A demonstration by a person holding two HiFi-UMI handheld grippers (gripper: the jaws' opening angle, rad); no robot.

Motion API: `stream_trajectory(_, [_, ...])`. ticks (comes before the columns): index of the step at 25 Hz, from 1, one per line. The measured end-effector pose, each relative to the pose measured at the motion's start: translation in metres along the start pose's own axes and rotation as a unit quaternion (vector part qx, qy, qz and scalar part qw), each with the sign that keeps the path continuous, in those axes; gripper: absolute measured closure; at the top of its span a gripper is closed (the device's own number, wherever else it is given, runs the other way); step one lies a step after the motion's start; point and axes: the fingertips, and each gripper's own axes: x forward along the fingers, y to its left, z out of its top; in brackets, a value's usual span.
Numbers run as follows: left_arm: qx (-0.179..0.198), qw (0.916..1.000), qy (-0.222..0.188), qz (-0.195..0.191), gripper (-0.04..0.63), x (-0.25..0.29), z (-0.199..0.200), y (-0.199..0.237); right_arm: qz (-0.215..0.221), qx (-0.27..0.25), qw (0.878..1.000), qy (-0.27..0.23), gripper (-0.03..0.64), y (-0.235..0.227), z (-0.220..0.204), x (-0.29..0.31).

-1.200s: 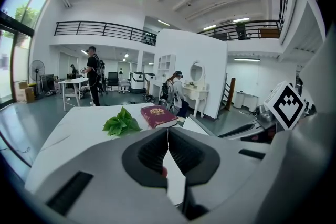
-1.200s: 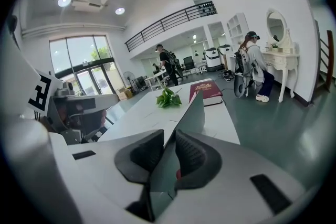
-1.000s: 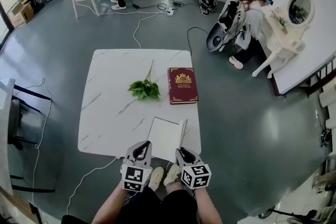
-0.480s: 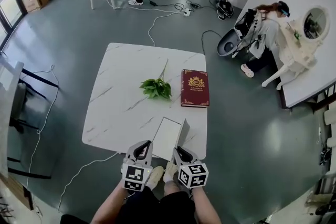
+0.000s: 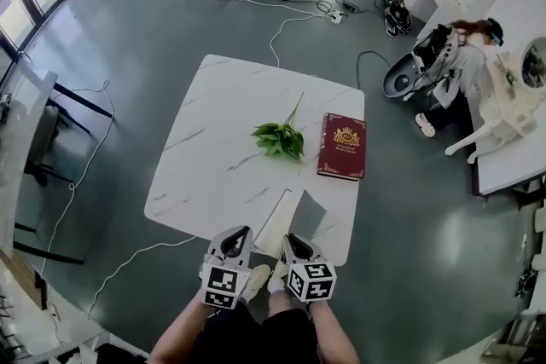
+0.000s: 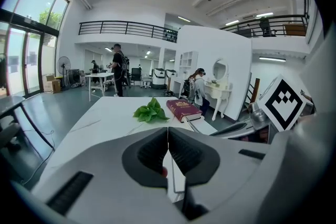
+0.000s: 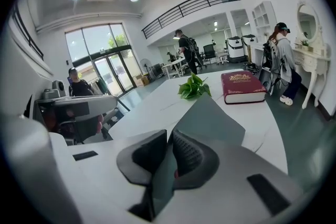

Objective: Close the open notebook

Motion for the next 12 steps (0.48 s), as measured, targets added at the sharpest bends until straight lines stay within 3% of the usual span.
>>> stream_trajectory(12, [-0.035, 0.9984, 0.016, 0.040, 0.571, 0.005, -0.029, 0.029, 0.015, -0.018, 0.998, 0.060, 0.565, 0.007, -0.021, 0.058])
